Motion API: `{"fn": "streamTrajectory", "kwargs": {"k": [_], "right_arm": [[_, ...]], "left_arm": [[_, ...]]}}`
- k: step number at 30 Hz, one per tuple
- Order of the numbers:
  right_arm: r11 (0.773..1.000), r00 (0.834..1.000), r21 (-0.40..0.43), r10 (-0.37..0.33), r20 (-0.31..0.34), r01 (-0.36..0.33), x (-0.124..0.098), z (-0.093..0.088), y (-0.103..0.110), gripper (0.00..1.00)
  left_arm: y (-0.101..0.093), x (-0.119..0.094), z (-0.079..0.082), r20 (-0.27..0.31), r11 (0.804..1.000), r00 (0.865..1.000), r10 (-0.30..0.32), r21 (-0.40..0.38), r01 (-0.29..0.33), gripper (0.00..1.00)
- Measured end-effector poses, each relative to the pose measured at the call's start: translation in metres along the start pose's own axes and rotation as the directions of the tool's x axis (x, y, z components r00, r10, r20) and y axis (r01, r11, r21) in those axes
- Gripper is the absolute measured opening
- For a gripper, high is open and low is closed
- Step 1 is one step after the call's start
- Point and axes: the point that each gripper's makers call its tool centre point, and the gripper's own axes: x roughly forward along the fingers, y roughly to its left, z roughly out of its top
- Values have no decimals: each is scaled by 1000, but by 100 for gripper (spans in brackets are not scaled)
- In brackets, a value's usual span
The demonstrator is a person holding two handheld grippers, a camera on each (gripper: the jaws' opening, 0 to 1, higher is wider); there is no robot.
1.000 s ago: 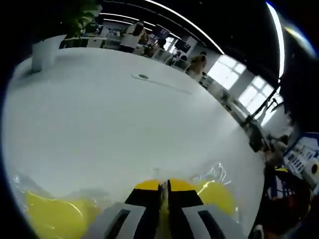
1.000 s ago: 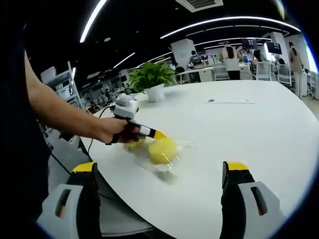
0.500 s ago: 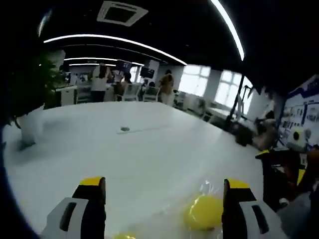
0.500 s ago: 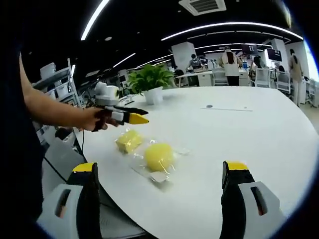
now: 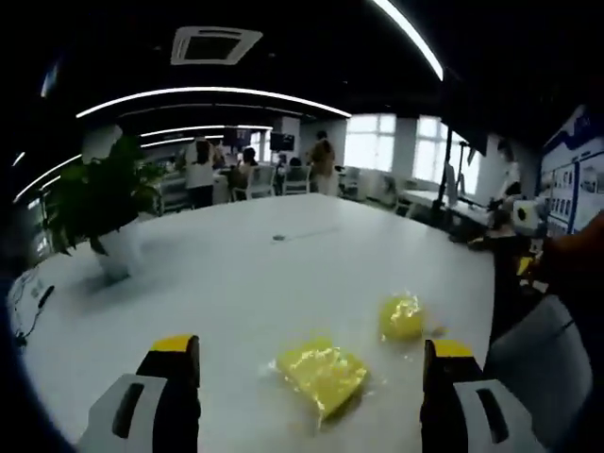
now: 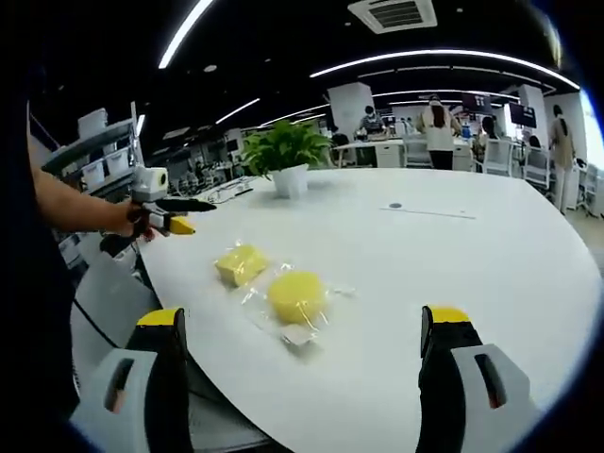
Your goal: Compare the silicone blocks by pressing each to a similar depth, holding the contact briefly, and releasing to observe deformation and rebound differences across the visible hardness samples.
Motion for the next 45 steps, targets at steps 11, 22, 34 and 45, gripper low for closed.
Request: {"fn": "streamTrajectory", "kwargs": {"k": [11,22,34,45], "right_arm": [[1000,1000,1,-14,-10,14,-1,-9,12,97],[998,998,30,-59,-19,60,-1,-25,18,97],[999,999,-26,-33,-29,32,18,-35,33,97],[998,998,-28,-64,15,64,8,-33,21,97]], "left_arm": [[1,-58,-41,72,989,993,90,-121,-81,100],[-13,-58,-41,102,989,991,83,-133,-69,100],[-14,-57,-30,175,976,976,133,-193,-99,100],[-29,-38,-37,139,976,982,132,-193,-104,100]]}}
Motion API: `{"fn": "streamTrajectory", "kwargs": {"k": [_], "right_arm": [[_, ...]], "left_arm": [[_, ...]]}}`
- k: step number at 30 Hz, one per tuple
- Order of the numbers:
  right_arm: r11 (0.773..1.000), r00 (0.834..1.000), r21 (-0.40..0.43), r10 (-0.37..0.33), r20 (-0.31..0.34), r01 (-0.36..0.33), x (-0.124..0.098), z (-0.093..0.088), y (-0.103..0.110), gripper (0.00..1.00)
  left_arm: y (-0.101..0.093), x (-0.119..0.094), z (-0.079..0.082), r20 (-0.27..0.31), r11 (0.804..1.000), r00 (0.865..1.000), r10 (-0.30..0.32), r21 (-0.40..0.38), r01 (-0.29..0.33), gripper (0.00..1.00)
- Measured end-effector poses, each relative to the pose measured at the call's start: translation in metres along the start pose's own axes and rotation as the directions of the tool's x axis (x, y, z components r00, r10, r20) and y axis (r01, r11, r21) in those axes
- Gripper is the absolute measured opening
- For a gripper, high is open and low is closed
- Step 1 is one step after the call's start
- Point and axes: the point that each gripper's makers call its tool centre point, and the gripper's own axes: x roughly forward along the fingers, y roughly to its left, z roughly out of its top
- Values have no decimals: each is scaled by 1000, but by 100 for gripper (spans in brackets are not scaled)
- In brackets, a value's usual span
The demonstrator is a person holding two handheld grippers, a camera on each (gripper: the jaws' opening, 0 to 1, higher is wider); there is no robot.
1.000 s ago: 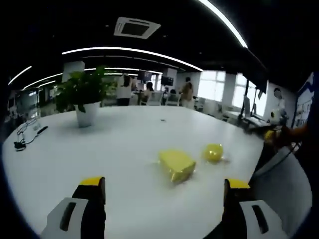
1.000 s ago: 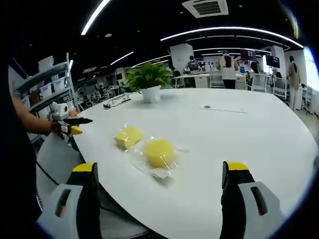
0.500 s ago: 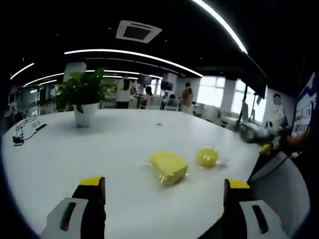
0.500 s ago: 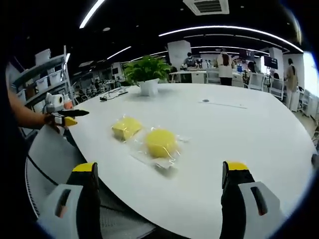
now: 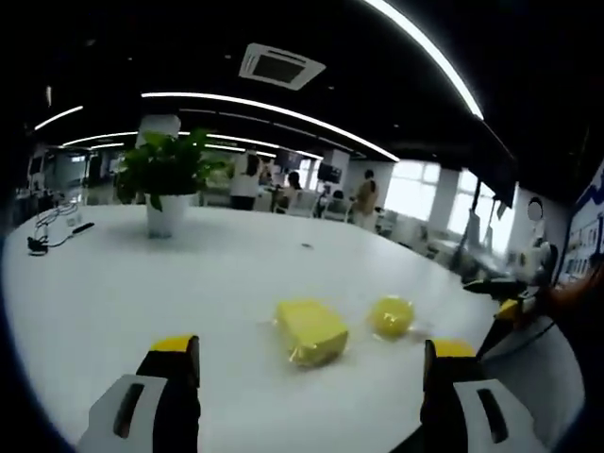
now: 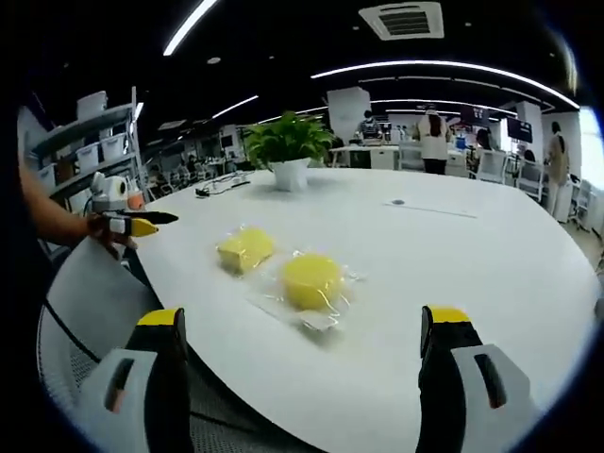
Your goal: Compare the silicone blocks by pressing each to a similar depth, holding the contact briefly, and releasing to observe deformation and rebound differences across the visible hardness samples.
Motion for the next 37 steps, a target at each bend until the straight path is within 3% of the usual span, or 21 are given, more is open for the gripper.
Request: {"fn": "streamTrajectory", "kwargs": {"k": [2,3,8,10,13,15,17,20,22,23,27,29,32,33,37], "right_arm": [[999,1000,33,-3,15,3,0,3,-2,97],[997,999,73,-14,44,11,0,9,-4,97],[1000,999,22,-18,27,18,8,11,1,97],[1000,1000,-9,-29,-4,29,12,5,0,97],[999,1000,6,-31,3,31,11,6,-2,97],[999,999,8,-37,-5,37,12,1,-7,96],[999,999,35,-39,-4,39,13,1,-10,96],[997,997,41,-66,34,65,14,10,-23,96],[998,998,20,-55,36,55,17,8,-22,96],[999,999,18,-45,7,45,18,2,-19,96],[998,999,28,-49,10,49,16,4,-19,96],[999,1000,31,-18,-23,19,19,-1,-13,96],[999,997,19,-26,-67,27,20,-8,-14,96],[999,998,21,-25,-65,27,20,-7,-14,96],[1000,998,-12,0,-63,-1,24,-4,-7,96]], "left_arm": [[3,-1,-1,-12,1000,1000,2,7,-2,100],[7,-2,8,28,1000,999,16,-11,-15,100],[-4,0,-1,-10,1000,1000,-22,21,22,100],[-6,1,2,-8,999,1000,-28,20,28,100],[-12,-1,8,5,999,999,-40,7,40,100],[-20,1,2,-9,999,999,-32,-15,32,100],[-28,2,-9,-43,997,998,-42,59,44,100],[-11,5,-1,8,1000,1000,1,-31,-1,100],[-17,7,-8,-22,999,999,-33,-6,33,100],[-20,7,-14,-57,999,997,-50,8,50,100],[-21,6,-6,-22,999,999,-47,9,47,100],[-17,7,-11,-39,999,999,-38,-11,37,100],[-8,6,-19,-95,1000,995,11,-6,-12,100],[-11,5,-14,-60,1000,998,-8,-8,8,100],[-11,6,-17,-73,1000,997,-8,-8,8,100]]}}
